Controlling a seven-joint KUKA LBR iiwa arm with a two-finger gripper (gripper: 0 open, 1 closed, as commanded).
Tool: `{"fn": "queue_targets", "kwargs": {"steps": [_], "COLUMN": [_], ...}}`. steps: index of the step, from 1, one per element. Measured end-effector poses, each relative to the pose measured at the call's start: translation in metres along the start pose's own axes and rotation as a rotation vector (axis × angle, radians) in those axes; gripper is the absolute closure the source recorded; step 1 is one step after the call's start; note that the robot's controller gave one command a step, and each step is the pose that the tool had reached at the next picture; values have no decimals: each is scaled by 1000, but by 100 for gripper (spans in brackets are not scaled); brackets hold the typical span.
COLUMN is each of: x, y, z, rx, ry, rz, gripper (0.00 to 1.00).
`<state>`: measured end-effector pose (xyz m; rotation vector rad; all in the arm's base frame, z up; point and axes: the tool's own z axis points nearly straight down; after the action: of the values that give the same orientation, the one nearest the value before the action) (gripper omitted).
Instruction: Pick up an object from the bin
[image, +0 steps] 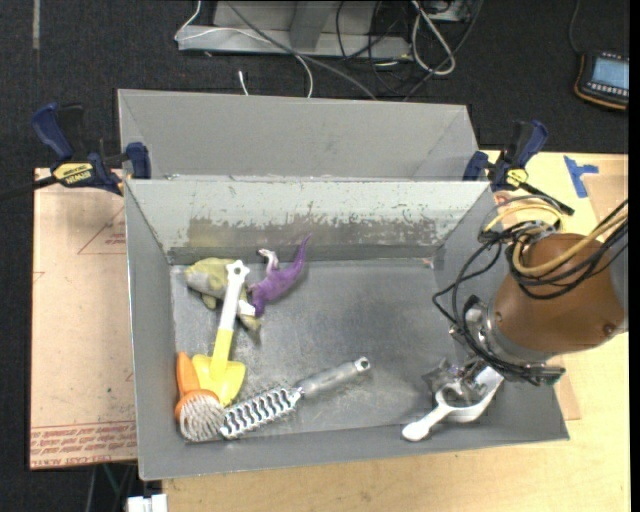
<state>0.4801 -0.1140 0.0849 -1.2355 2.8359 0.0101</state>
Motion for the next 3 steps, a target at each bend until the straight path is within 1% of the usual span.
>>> {"fn": "queue_targets", "kwargs": {"steps": [1,2,3], "x": [-4,-5,-15], "y": [3,-8,4], "z": [-5,1,-92], "rx": [5,3,-2], "ry": [2,-9,1], "rz": [-28,-148,-108], "gripper": [100,100,100]}}
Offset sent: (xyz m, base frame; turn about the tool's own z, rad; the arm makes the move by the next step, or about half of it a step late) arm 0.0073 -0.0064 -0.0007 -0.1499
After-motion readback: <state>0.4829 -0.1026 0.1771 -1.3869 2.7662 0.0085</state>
